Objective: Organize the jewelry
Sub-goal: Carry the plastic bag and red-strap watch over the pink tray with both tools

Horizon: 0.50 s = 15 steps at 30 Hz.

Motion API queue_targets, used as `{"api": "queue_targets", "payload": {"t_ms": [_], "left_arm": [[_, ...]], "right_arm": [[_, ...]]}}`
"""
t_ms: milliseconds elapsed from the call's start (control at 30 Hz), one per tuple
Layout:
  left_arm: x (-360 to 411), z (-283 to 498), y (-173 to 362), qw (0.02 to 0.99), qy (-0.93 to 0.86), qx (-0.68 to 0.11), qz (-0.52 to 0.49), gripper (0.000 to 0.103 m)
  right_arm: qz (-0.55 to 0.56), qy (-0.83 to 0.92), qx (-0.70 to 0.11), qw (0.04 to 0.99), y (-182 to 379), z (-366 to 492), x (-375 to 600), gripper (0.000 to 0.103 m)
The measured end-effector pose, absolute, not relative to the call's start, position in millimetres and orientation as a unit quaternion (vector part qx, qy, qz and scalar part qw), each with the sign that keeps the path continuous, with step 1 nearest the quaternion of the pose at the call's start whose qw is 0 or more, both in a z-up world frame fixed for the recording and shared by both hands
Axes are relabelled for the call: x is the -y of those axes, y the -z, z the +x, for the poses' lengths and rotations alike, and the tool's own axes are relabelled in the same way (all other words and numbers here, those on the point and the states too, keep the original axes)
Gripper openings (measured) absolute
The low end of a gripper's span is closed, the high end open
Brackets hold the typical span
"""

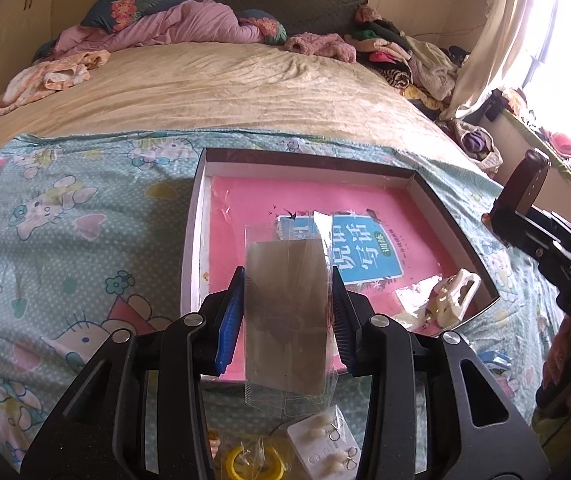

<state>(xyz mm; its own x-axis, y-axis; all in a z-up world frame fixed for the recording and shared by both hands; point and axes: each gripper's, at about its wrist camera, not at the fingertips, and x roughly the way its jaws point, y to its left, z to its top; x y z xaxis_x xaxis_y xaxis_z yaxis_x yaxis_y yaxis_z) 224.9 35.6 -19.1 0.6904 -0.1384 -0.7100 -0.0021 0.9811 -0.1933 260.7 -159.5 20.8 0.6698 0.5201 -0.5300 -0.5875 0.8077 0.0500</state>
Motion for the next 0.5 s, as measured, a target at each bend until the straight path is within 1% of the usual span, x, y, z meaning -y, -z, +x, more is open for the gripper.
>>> {"api": "queue_targets", "payload": {"t_ms": [500], "left_arm": [[-35.3, 236.2, 46.9, 0.910, 0.017, -0.409, -0.066, 0.031]], "right_arm": [[-0.060, -0.294, -0.307, 0.903, 6.9, 288.5, 147.5, 0.046]]}}
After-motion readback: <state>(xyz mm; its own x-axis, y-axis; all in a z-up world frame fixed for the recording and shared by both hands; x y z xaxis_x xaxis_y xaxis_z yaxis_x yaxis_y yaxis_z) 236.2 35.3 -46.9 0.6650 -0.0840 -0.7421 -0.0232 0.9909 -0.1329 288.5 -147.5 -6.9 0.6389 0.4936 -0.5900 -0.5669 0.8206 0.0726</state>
